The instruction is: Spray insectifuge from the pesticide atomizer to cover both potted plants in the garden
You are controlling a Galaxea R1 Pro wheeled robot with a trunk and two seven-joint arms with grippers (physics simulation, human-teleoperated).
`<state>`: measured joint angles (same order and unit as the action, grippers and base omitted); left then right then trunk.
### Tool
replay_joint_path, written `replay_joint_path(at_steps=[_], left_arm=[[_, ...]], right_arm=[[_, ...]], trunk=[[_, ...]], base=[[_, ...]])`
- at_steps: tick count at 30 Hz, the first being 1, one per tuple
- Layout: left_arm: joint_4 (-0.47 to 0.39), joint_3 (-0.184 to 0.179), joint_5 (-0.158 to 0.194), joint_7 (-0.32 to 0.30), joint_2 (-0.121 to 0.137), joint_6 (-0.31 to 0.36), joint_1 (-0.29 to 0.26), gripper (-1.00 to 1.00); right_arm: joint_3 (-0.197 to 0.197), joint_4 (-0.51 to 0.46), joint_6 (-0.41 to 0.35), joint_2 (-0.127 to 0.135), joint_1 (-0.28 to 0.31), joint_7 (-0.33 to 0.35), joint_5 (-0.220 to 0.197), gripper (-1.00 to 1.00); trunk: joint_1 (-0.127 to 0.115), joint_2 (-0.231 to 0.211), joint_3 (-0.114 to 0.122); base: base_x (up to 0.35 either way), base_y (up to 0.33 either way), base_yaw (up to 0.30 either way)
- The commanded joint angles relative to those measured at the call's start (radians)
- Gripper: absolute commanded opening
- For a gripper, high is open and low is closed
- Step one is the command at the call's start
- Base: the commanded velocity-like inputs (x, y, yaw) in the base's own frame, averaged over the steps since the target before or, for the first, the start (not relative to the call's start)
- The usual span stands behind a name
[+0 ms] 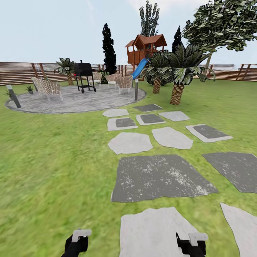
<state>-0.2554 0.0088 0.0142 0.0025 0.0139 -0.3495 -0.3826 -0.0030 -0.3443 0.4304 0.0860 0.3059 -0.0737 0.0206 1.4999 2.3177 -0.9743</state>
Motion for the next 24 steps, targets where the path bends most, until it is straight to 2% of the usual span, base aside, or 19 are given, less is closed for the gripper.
replay_joint_path(at_steps=[1,24], left_arm=[[0.001,0.0,0.001,0.001,0.0,-0.003,-0.001,-1.0],[0.001,0.0,0.001,0.001,0.0,-0.003,-0.001,-1.0]], right_arm=[[0.0,0.001,0.003,0.0,0.001,-0.003,0.002,1.0],[0.0,0.001,0.003,0.0,0.001,-0.001,0.002,1.0]], trunk=[[0.0,0.0,-0.001],[0.0,0.0,-0.001]], base=[[0.335,0.0,0.0],[0.338,0.0,0.0]])
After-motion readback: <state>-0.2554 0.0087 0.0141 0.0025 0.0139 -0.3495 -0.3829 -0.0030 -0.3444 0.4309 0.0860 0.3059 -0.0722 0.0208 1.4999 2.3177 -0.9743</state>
